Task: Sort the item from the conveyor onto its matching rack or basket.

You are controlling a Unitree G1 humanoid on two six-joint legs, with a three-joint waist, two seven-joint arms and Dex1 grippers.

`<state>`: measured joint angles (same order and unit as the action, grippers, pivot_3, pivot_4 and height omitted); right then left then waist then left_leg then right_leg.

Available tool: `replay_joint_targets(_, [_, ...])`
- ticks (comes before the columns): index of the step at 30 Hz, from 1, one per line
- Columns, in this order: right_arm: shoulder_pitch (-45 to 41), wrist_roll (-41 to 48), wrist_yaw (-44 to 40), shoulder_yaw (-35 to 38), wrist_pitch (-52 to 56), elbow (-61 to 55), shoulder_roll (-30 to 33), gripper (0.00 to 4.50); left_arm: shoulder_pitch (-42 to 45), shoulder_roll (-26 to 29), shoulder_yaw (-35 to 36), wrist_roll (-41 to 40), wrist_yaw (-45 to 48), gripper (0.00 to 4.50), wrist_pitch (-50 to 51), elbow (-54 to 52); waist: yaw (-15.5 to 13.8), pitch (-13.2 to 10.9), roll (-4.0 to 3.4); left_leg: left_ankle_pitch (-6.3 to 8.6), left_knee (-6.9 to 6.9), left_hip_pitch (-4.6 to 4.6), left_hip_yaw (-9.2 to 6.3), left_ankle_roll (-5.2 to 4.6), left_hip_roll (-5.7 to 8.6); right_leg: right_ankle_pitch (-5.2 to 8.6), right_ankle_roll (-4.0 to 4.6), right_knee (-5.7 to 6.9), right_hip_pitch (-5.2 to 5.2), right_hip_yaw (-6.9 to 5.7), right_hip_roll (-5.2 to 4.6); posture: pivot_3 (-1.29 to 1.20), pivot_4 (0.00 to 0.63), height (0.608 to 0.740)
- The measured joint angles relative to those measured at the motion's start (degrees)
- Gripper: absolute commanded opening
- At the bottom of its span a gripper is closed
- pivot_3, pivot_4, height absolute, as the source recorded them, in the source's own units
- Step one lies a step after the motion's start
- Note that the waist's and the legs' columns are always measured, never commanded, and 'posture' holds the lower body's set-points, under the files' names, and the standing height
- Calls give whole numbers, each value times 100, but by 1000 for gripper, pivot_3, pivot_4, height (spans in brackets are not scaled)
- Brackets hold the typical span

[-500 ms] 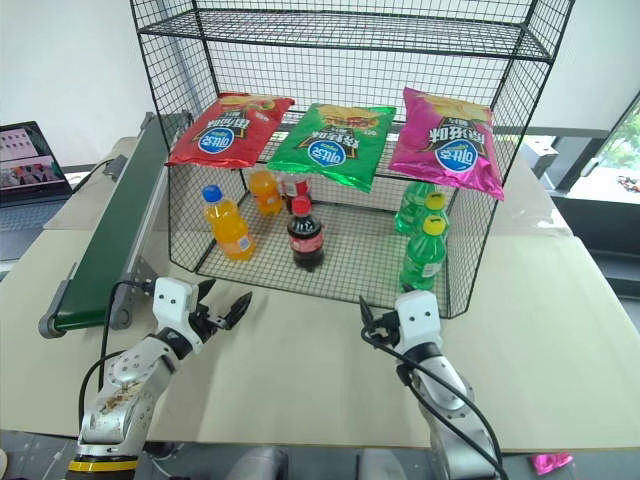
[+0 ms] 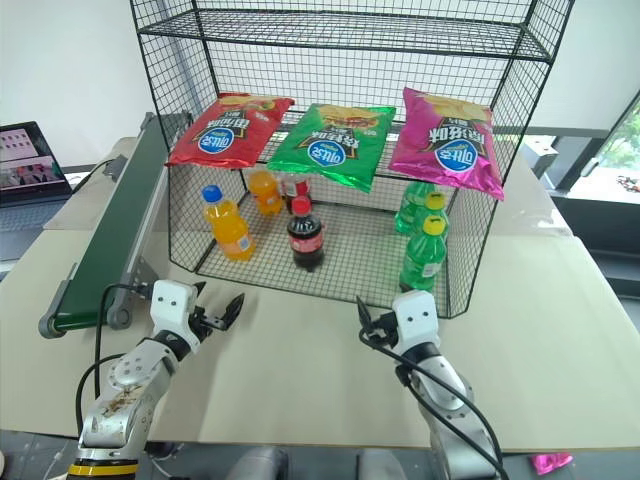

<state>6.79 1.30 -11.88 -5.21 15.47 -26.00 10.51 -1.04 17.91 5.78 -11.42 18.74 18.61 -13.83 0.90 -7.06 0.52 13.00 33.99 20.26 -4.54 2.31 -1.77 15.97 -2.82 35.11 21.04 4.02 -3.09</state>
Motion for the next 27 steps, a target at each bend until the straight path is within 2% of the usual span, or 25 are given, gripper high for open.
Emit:
replay_joint_targets(10, [-134, 0, 14, 1, 279, -172, -11, 4500, 3, 4, 3, -22, 91, 4468, -2, -2, -3, 0, 0, 0, 0, 0, 0, 0, 0, 0, 1, 0, 0, 0, 0, 0, 150, 738])
replay_joint_targets(27, [-118, -14, 34, -90, 80, 86, -47, 4500, 171, 57, 17, -29, 243, 4468, 20, 97, -1, 1, 0, 0, 0, 0, 0, 0, 0, -1, 1, 1, 0, 0, 0, 0, 150, 738])
